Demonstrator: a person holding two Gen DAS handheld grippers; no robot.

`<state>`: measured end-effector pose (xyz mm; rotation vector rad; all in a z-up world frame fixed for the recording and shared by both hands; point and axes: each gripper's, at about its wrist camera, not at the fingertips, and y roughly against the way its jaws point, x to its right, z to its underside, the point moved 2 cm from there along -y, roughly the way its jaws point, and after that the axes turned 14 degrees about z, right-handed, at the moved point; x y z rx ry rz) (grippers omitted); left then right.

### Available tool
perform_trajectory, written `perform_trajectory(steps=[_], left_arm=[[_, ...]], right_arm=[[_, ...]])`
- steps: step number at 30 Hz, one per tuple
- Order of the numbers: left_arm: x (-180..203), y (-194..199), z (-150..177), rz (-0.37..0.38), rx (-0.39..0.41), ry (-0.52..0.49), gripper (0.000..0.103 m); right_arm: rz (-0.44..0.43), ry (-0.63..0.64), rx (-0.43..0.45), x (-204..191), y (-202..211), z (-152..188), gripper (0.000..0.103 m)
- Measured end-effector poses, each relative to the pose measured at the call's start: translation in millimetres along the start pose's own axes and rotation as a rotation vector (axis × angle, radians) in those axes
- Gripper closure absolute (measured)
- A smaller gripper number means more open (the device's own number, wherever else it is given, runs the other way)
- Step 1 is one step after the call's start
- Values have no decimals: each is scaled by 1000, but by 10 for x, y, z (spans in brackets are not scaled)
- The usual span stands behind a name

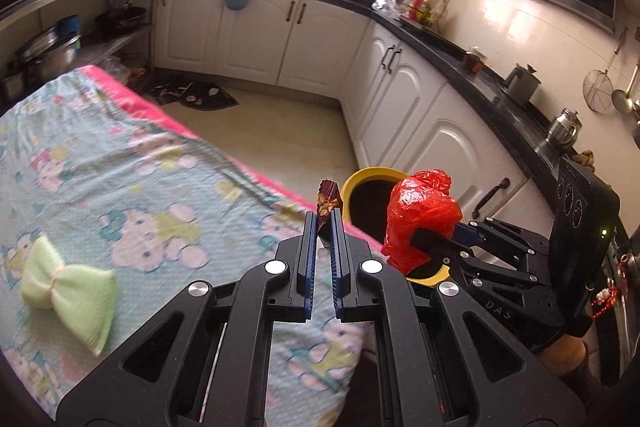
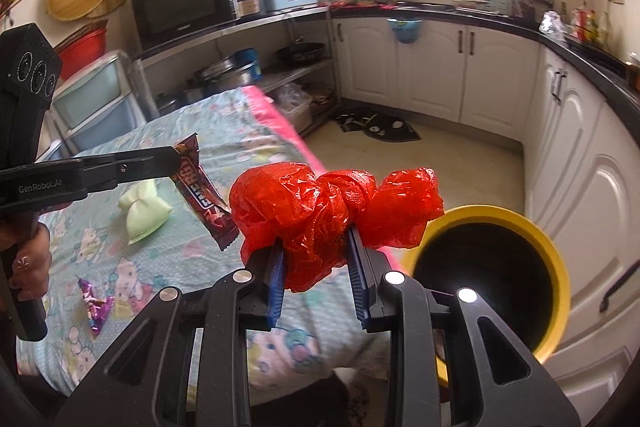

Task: Collect trash
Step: 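Carry the red bag and brown candy wrapper over the yellow bin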

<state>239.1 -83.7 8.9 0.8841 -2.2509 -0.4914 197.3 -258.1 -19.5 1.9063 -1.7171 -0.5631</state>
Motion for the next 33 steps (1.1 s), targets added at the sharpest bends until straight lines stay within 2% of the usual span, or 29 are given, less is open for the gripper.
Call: perform_trajectory(steps=[14, 21, 27, 33], left_arm=[[397, -572, -243, 80, -31, -50, 100], [580, -958, -303, 112, -73, -68, 100], [666, -1279, -336, 121, -110, -75, 100], [691, -1628, -320, 132, -157, -63, 99]], right_arm=[[135, -154, 10, 889, 111, 132, 77], [202, -230, 6, 1297, 126, 240, 77], [242, -291, -28, 1594, 54, 388, 77], [244, -314, -80, 1763, -145, 510, 76]])
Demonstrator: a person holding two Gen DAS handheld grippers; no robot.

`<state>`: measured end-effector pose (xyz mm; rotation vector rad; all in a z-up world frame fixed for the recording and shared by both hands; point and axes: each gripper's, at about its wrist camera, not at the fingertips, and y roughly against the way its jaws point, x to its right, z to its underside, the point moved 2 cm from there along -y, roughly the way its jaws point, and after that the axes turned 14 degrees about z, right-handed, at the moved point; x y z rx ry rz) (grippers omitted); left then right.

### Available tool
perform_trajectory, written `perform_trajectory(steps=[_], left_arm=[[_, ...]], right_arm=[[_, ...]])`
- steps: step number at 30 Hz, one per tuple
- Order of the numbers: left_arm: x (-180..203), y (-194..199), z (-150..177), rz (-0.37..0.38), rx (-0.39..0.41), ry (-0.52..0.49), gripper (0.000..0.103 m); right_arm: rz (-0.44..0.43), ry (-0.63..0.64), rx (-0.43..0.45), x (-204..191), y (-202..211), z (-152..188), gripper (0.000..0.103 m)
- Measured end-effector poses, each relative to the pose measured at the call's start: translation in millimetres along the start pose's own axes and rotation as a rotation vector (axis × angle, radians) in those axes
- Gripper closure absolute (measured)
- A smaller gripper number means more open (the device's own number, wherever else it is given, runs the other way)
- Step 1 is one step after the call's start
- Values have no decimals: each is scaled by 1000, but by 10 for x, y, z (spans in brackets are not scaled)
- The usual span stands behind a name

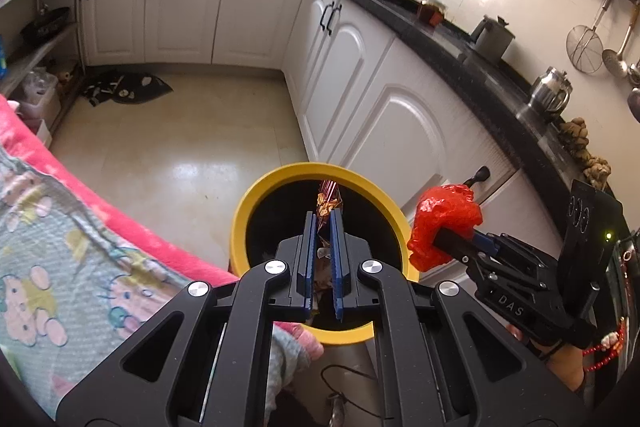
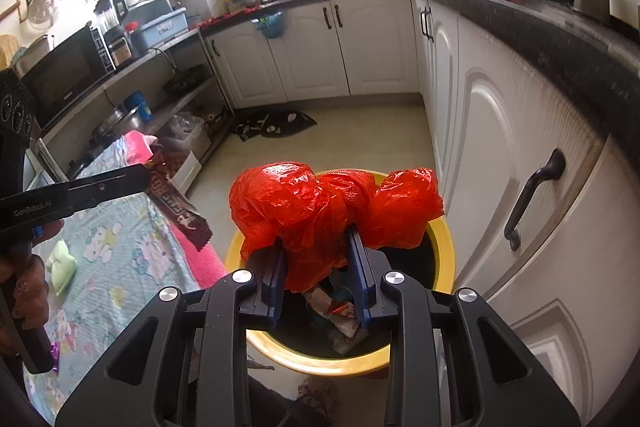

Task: Collect trash
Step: 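Carry the red bag and brown candy wrapper over the yellow bin, then open both tools over the bin to drop the bag and wrapper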

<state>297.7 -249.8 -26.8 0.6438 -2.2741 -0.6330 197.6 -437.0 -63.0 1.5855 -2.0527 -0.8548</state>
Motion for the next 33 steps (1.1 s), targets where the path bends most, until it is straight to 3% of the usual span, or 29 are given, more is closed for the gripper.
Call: perform_trajectory(steps=[15, 18, 20, 24, 33], left_arm=[[-199, -566, 51, -21, -101, 38, 97], [-247, -606, 76, -31, -109, 53, 84], [-273, -618, 95, -38, -109, 61, 64], [-326, -559, 130, -64, -106, 68, 54], [-416, -261, 181, -122, -64, 84, 17]], right_arm=[[20, 8, -94, 28, -485, 102, 70], [29, 4, -106, 56, -545, 112, 66], [36, -3, -111, 90, -570, 116, 63], [42, -24, -116, 142, -573, 145, 58], [46, -50, -109, 134, -487, 189, 48]])
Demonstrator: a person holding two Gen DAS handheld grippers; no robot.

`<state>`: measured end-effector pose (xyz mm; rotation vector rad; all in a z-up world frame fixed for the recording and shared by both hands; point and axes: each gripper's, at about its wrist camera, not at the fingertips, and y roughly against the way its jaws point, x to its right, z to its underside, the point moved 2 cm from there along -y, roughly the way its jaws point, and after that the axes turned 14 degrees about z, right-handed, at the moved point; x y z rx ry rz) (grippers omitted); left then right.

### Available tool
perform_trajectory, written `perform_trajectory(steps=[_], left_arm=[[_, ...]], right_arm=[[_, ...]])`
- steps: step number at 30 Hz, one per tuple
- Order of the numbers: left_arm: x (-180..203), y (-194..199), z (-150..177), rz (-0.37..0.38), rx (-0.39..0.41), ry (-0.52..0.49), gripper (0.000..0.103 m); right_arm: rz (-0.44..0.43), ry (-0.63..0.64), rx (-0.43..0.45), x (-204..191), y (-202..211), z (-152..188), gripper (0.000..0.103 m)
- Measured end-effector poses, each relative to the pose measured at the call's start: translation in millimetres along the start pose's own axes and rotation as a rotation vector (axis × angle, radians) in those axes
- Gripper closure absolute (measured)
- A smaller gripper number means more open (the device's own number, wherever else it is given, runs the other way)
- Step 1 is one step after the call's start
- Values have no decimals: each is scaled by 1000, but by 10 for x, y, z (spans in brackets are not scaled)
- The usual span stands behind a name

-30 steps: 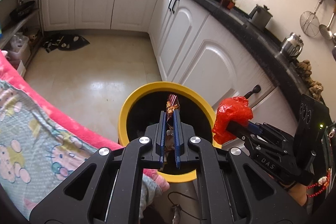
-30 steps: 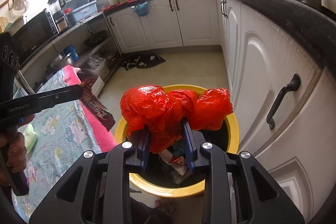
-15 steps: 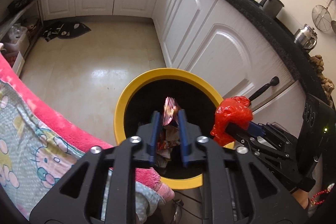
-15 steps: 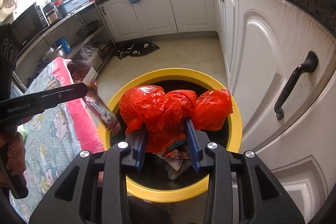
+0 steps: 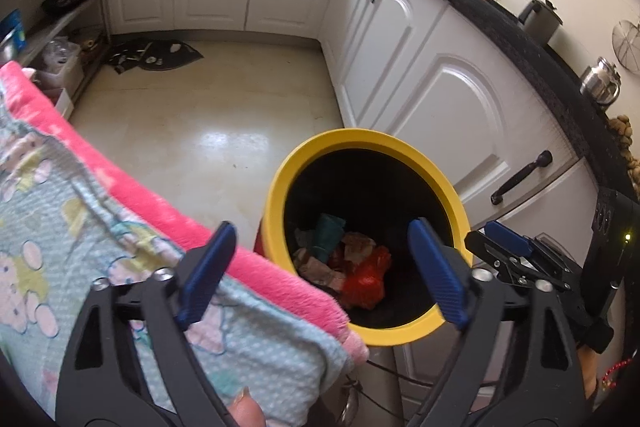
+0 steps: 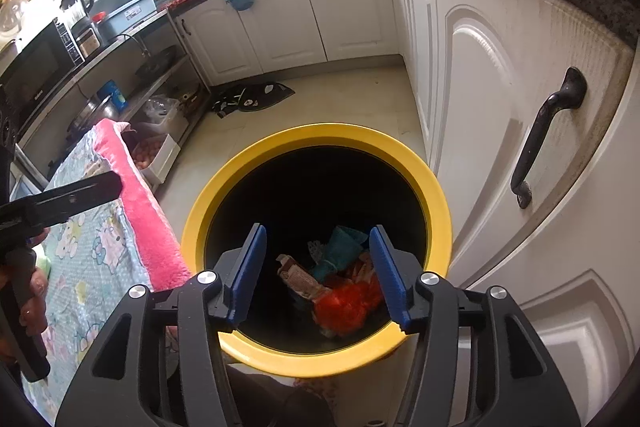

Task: Collect trash
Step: 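Move both open tools back over the table toward the remaining items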

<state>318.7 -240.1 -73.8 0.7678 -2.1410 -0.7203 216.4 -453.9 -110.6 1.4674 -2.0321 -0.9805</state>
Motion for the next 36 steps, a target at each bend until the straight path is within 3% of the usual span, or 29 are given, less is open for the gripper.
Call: perform_trajectory(steps=[2, 15, 36], left_arm=[[-24, 97, 14, -17, 18, 5, 11], [-221, 746, 205, -68, 123, 53, 11], [-655, 1575, 533, -133, 248, 146, 11]], right_arm=[[0, 0, 7, -25, 35, -4, 46], [-29, 20, 88, -324, 410, -27, 29], [-135, 119, 136, -1087, 774, 59, 27]])
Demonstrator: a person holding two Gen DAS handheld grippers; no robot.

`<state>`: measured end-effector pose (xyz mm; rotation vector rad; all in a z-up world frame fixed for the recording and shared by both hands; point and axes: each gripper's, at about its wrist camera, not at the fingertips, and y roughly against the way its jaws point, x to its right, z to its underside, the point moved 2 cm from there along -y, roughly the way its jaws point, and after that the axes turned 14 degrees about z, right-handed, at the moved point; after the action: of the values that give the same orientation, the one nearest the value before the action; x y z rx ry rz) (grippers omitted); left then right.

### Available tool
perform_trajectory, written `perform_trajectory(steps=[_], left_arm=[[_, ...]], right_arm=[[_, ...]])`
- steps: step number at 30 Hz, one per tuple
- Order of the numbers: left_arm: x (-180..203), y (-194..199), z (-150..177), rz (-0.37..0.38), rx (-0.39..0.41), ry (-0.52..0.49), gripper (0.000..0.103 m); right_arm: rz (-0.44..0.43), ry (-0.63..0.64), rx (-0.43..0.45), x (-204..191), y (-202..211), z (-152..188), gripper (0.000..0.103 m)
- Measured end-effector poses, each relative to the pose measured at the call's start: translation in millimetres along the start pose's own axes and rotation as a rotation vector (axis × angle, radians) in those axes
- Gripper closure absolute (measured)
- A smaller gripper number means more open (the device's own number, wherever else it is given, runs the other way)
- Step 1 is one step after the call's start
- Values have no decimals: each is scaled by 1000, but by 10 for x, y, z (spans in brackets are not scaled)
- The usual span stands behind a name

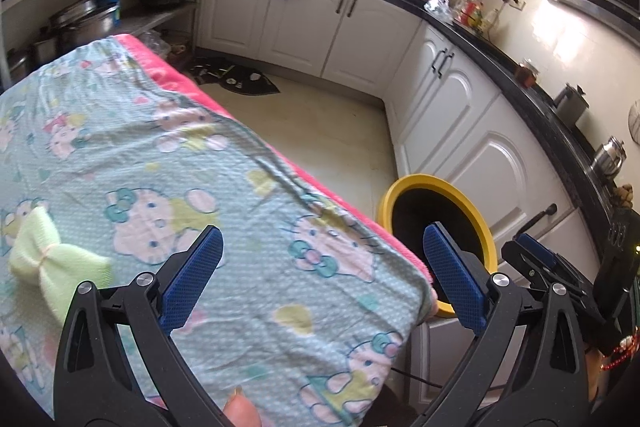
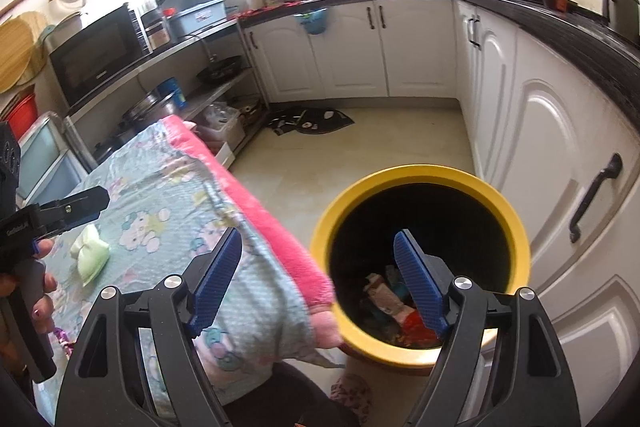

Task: Collect trash
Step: 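Move both open tools back over the table toward the remaining items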

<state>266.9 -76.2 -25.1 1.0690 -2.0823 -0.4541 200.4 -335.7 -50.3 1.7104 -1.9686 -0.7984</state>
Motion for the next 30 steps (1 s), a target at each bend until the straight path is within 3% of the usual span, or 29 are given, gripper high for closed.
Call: perform_trajectory(steps=[18, 30], left_arm=[[-612, 582, 137, -95, 49, 61, 11], [-1239, 993, 217, -188, 92, 167, 11]], right_arm=[[-120, 144, 24, -913, 188, 13, 23], [-229, 253, 16, -1555, 314, 139, 21]])
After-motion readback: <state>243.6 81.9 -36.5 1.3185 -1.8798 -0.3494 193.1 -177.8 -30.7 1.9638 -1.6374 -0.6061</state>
